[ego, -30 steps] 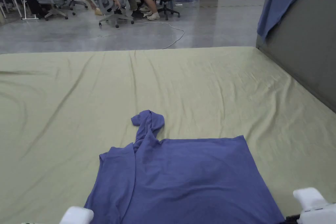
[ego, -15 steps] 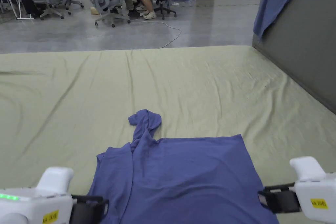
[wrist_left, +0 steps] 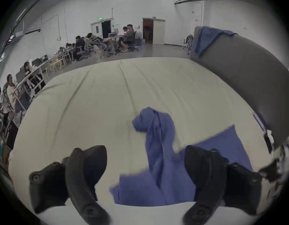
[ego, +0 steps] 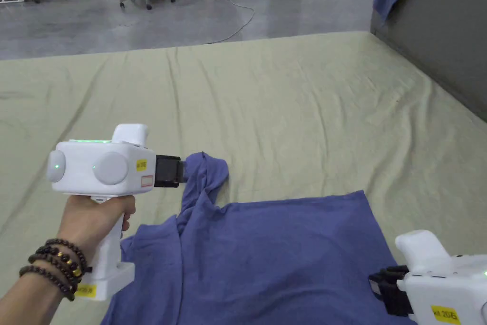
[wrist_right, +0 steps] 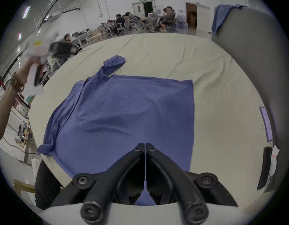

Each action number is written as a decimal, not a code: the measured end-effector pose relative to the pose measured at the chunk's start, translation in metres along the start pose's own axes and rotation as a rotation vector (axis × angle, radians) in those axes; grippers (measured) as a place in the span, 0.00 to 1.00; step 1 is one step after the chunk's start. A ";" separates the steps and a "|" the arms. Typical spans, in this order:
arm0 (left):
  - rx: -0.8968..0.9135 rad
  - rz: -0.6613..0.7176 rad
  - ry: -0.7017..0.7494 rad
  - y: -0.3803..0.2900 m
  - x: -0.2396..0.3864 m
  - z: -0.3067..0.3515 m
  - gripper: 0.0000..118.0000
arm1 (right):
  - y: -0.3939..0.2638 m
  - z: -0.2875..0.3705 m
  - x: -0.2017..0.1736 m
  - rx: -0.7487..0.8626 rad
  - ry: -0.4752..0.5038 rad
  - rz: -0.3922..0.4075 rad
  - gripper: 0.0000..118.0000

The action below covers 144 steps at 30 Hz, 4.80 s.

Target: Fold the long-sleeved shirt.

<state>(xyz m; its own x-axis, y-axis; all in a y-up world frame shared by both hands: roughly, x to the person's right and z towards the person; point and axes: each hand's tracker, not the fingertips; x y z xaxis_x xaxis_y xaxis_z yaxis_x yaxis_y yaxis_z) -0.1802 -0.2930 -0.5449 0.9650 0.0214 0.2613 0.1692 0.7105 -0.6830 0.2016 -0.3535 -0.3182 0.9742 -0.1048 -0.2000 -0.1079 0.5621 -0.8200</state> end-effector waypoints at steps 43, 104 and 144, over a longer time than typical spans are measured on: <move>-0.330 0.087 0.058 -0.221 0.030 0.051 0.08 | -0.028 0.061 -0.043 0.061 -0.051 0.089 0.00; -0.144 0.266 0.043 -0.134 -0.038 0.040 0.08 | 0.174 -0.159 0.087 -0.188 -0.230 -0.228 0.01; -0.262 0.193 -0.080 -0.300 -0.024 0.224 0.99 | -0.106 0.070 0.027 -0.108 -0.259 0.053 0.88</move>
<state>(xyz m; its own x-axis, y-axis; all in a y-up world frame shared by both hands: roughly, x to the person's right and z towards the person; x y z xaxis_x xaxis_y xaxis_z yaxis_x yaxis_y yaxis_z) -0.2989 -0.3488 -0.1938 0.9672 0.2008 0.1554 0.0403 0.4830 -0.8747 0.2530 -0.3589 -0.1989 0.9834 0.1434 -0.1112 -0.1665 0.4692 -0.8672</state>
